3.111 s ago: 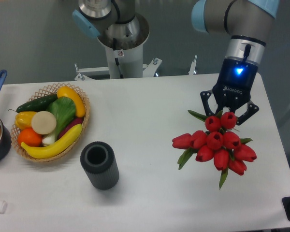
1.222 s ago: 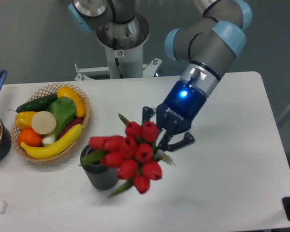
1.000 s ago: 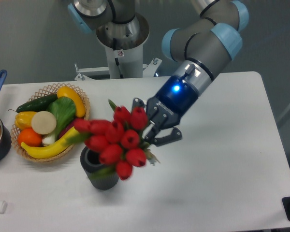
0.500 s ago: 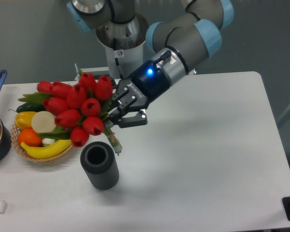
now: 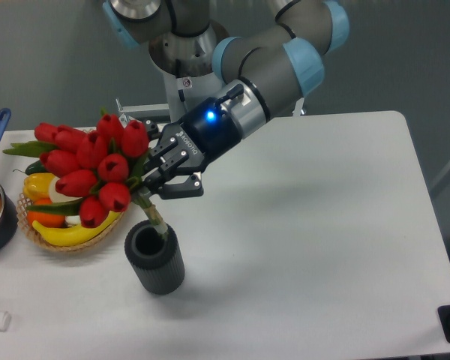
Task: Insert the flowers into the vase
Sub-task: 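Lower the tulip stems into the black vase opening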
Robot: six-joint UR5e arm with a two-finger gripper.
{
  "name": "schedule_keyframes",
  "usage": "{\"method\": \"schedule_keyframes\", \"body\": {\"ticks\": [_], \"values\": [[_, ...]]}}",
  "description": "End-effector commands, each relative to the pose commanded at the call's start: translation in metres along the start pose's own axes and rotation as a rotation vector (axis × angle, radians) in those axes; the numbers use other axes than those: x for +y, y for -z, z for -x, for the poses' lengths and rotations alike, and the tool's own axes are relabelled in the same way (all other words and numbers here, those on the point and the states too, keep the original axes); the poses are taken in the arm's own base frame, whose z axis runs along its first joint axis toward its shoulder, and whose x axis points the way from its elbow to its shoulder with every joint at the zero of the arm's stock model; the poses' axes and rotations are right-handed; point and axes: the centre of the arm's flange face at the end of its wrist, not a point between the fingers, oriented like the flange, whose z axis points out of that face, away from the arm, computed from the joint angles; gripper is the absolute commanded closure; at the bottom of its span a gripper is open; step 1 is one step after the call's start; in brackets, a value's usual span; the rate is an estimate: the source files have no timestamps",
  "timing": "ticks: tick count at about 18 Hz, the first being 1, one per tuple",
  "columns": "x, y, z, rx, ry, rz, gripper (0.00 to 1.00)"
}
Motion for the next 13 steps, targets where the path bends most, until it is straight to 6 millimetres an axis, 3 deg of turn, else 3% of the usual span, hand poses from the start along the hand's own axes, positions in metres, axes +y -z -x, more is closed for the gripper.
{"method": "schedule_keyframes", "body": {"ticks": [13], "values": [[0.044, -0.012, 0.02, 0.018, 0.081, 0.009, 0.76]]}}
